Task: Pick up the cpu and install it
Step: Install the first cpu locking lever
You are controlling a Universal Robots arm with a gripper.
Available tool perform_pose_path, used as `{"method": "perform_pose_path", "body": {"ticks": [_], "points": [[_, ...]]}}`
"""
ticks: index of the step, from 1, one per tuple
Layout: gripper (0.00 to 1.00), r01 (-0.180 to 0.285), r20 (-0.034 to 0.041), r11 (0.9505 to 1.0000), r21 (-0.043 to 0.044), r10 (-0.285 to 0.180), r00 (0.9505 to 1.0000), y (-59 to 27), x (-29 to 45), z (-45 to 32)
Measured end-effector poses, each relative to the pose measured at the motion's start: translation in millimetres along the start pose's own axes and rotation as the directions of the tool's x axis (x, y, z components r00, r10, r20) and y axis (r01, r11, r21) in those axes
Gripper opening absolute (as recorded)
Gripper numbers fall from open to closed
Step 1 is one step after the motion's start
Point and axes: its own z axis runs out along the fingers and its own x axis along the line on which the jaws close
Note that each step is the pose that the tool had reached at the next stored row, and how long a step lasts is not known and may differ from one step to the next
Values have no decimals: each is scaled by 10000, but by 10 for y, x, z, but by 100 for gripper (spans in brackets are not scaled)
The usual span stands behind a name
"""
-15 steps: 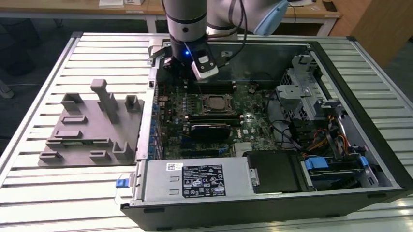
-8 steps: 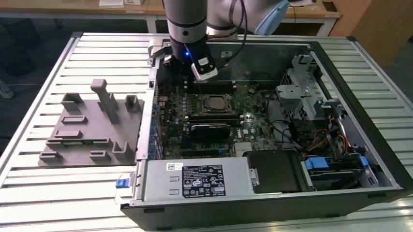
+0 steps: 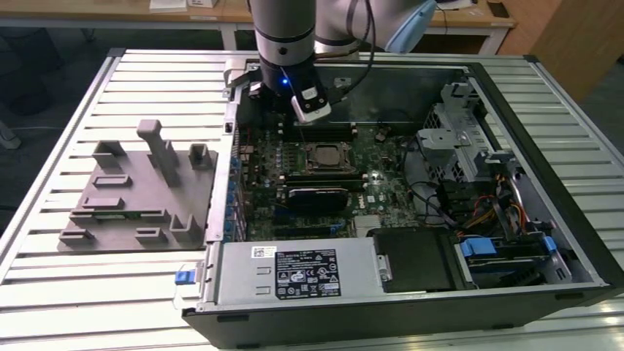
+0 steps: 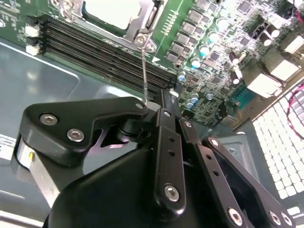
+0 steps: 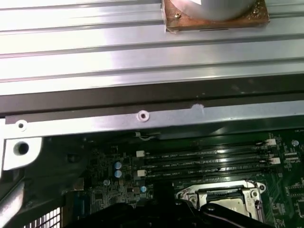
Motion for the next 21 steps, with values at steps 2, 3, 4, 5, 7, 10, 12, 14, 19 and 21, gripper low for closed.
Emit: {"method": "perform_pose_path", "body": {"ticks": [2,3,4,5,7,10,12,14,19,21], "points": [[11,0,0,10000,0,0,10000,4,-38,2],[11,0,1,10000,-1,0,10000,6,-60,3],[11,1,1,10000,-1,-1,10000,8,-82,4],[11,1,1,10000,0,-1,10000,11,-104,5],[11,1,0,10000,0,-1,10000,15,-148,7],[11,1,1,10000,0,-1,10000,22,-213,10],[11,1,0,10000,-1,-1,10000,27,-260,12],[11,0,1,10000,-1,0,10000,32,-309,14],[11,0,1,10000,-1,0,10000,44,-433,21],[11,-1,1,10000,0,1,10000,49,-481,23]]}}
